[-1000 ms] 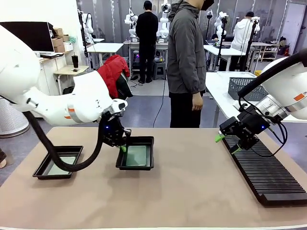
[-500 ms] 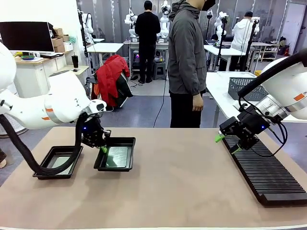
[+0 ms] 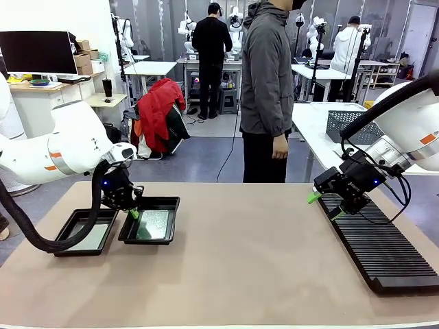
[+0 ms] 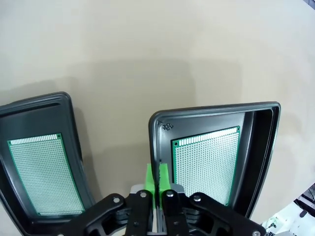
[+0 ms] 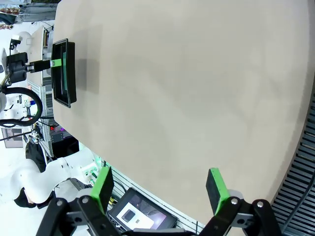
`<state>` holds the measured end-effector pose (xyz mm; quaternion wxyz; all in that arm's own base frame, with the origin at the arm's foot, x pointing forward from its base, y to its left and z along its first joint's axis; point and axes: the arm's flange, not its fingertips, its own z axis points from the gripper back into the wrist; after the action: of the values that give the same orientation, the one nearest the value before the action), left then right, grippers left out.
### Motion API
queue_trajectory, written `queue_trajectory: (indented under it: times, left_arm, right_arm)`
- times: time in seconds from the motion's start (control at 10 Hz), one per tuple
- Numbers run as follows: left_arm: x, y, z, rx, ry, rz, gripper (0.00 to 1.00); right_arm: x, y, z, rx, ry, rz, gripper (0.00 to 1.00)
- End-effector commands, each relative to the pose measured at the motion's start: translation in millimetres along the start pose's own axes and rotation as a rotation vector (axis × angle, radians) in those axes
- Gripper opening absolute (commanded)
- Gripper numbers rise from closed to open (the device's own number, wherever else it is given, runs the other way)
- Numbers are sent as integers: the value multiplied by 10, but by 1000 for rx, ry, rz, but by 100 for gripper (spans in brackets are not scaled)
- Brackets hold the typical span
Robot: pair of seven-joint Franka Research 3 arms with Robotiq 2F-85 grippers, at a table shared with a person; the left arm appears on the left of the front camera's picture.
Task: Inspect and transfer BCBs to ESD trays.
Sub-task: Pick up the ESD tray and place it on the left side of the table.
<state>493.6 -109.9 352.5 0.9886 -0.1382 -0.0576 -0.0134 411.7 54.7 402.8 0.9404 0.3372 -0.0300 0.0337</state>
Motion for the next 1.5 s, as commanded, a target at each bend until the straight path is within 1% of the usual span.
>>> queue_trajectory:
  times: [0.0,0.3,0.5,0.9,1.3,1.4]
  left_arm:
    - [31,143,-32,-23,14,-11,4]
    - [80,249,-133,2,13,16,4]
    - [132,295,-216,25,-2,10,4]
    - [145,349,-327,25,5,7,4]
    - [119,381,-370,22,24,15,4]
    - [111,306,-370,24,25,34,4]
  right_arm:
    - [-5,16,-7,-2,-8,-15,100]
    - [-5,16,-7,-2,-8,-15,100]
    - [-5,16,-7,-2,-8,-15,100]
    - [-5,16,-7,-2,-8,-15,100]
    - [-5,16,-7,-2,-8,-15,100]
    - [-5,16,-7,-2,-8,-15,100]
